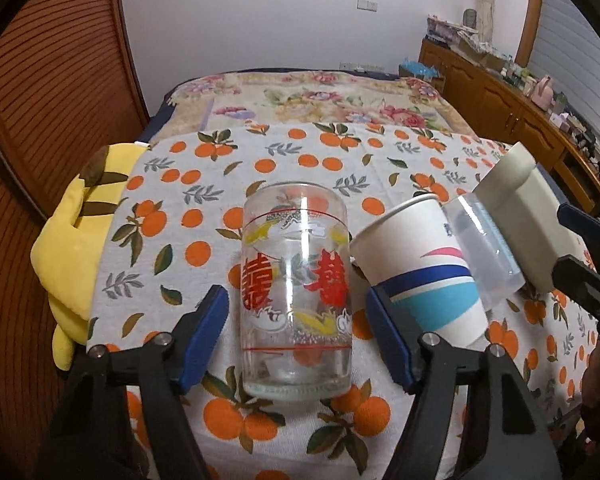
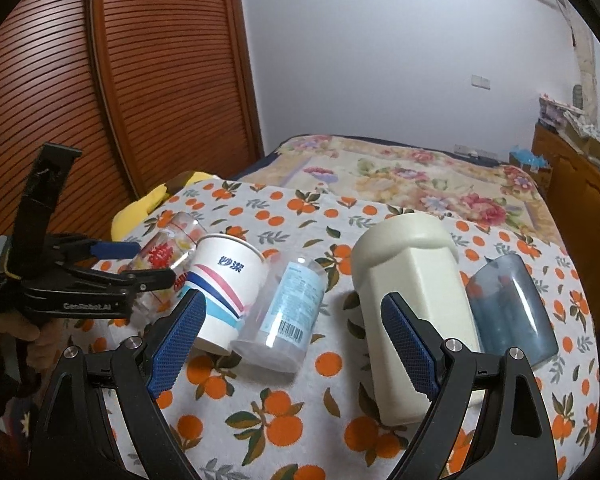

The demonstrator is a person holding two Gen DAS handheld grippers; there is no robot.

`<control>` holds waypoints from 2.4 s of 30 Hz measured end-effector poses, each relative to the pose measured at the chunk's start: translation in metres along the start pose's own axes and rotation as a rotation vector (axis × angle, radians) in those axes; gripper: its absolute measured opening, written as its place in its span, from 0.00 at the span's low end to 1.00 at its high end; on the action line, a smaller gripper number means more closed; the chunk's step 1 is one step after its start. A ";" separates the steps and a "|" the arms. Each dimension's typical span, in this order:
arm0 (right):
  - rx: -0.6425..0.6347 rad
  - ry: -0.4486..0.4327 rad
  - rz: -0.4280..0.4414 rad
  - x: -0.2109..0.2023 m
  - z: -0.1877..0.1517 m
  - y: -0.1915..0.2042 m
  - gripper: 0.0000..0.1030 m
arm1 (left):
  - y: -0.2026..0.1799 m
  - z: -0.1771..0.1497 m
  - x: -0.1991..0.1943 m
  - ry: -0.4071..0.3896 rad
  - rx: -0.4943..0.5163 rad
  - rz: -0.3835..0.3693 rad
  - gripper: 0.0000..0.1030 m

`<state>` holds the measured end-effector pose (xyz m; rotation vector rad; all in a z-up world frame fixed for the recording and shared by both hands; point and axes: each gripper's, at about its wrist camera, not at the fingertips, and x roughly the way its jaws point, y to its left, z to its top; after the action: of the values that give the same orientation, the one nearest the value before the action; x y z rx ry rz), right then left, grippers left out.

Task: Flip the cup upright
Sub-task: 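Close the left gripper around the lying clear glass tumbler, then lift the clear glass with the left gripper and turn it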

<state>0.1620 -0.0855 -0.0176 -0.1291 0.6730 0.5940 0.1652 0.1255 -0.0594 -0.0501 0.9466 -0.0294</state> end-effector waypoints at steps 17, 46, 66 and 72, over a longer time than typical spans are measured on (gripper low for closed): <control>0.020 -0.001 -0.003 -0.008 -0.004 -0.002 0.88 | 0.004 -0.006 0.010 0.034 -0.006 -0.004 0.56; 0.110 -0.100 -0.189 -0.137 -0.085 -0.049 0.88 | -0.145 -0.084 -0.070 -0.079 0.054 -0.210 0.56; 0.178 -0.034 -0.205 -0.134 -0.112 -0.079 0.88 | -0.188 -0.085 -0.042 0.003 0.103 -0.220 0.57; 0.171 -0.027 -0.209 -0.132 -0.111 -0.078 0.88 | -0.186 -0.086 -0.027 0.045 0.087 -0.216 0.57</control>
<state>0.0624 -0.2463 -0.0284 -0.0310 0.6714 0.3355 0.0790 -0.0615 -0.0780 -0.0717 0.9801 -0.2722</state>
